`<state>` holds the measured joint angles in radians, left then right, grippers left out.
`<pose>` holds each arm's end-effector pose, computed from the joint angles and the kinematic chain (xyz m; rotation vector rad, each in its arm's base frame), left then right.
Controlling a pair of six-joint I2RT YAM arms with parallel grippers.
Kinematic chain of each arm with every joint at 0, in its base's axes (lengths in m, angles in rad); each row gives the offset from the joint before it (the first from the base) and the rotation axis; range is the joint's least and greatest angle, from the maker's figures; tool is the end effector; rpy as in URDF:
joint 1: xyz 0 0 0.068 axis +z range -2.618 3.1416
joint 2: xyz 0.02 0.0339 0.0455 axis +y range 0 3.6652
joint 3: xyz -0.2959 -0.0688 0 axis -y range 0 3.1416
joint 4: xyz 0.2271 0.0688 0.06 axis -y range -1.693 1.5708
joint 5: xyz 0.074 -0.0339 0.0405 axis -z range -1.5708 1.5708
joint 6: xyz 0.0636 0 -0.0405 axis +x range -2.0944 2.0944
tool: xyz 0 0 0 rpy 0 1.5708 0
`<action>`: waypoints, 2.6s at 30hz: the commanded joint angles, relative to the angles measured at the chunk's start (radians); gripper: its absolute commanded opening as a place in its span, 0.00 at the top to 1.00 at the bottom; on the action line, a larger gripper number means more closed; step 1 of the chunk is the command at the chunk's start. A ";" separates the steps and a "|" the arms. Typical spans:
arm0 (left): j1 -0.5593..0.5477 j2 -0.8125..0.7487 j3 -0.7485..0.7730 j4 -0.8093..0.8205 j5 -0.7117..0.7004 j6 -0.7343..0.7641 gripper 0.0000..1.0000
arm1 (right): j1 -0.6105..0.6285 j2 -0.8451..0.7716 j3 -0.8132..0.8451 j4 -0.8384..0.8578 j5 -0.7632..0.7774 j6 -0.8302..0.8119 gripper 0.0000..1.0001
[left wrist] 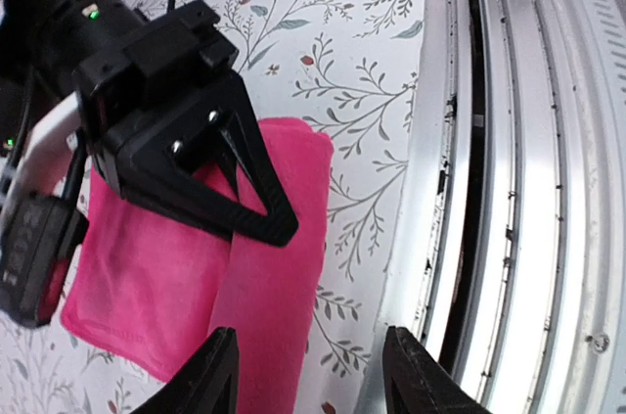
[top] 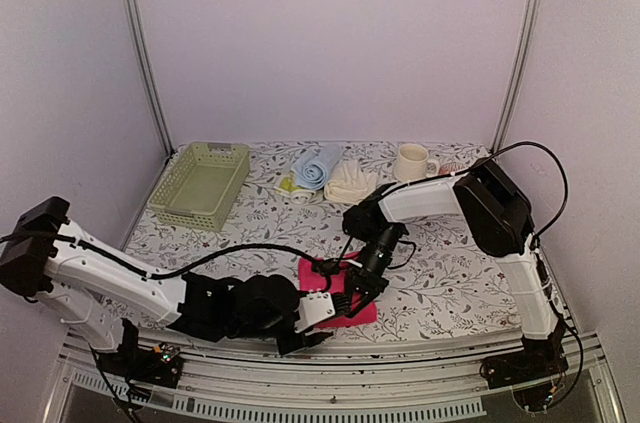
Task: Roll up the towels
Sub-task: Roll the towel at the center of the board.
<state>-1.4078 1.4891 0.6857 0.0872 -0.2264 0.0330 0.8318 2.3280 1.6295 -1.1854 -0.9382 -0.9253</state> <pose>0.0627 -0.2930 0.1973 1.4311 1.8113 -0.4635 0.2324 0.3312 0.1223 1.8526 -1.8039 -1.3239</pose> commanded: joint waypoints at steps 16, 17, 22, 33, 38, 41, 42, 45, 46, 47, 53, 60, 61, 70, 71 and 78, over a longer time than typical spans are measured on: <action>-0.003 0.346 0.225 -0.082 -0.205 0.314 0.64 | 0.014 0.055 -0.020 -0.040 0.081 -0.029 0.88; -0.002 0.353 0.230 -0.088 -0.206 0.309 0.67 | 0.012 0.039 -0.024 -0.042 0.078 -0.030 0.86; 0.008 0.373 0.247 -0.143 -0.179 0.284 0.82 | -0.009 -0.126 -0.075 -0.053 0.081 -0.038 0.69; 0.165 0.350 0.344 -0.354 0.359 0.099 0.88 | -0.106 -0.779 -0.465 0.391 0.228 0.198 0.65; 0.273 0.402 0.423 -0.426 0.618 0.033 0.90 | -0.105 -1.048 -0.723 0.598 0.435 0.221 0.65; 0.318 0.439 0.487 -0.469 0.723 0.013 0.90 | -0.079 -1.087 -0.783 0.622 0.476 0.187 0.64; 0.332 0.452 0.504 -0.480 0.753 0.004 0.90 | -0.054 -1.080 -0.789 0.628 0.499 0.183 0.63; 0.371 0.508 0.531 -0.489 0.860 -0.031 0.91 | 0.054 -1.048 -0.819 0.675 0.603 0.183 0.60; 0.382 0.523 0.537 -0.492 0.879 -0.040 0.92 | 0.088 -1.034 -0.828 0.710 0.636 0.182 0.59; 0.389 0.532 0.541 -0.492 0.894 -0.048 0.92 | 0.125 -1.018 -0.835 0.741 0.678 0.181 0.58; 0.420 0.553 0.528 -0.476 0.902 -0.087 0.94 | 0.261 -0.904 -0.843 0.887 0.841 0.182 0.55; 0.448 0.554 0.494 -0.433 0.924 -0.104 0.96 | 0.298 -0.782 -0.835 0.991 0.914 0.165 0.51; 0.451 0.555 0.494 -0.431 0.928 -0.103 0.96 | 0.302 -0.766 -0.832 0.997 0.919 0.157 0.51; 0.494 0.571 0.499 -0.406 0.990 -0.098 0.99 | 0.305 -0.619 -0.827 1.044 0.935 0.099 0.63; 0.499 0.572 0.502 -0.406 0.992 -0.100 0.98 | 0.304 -0.603 -0.825 1.039 0.924 0.087 0.69; 0.519 0.403 0.436 -0.362 0.871 -0.094 0.65 | 0.303 -0.559 -0.730 0.763 0.682 0.071 0.89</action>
<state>-0.9039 2.0075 1.1797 -0.2958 0.7521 -0.0654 1.1233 1.7016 0.8829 -0.1806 -0.0624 -0.8459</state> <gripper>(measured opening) 0.295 0.182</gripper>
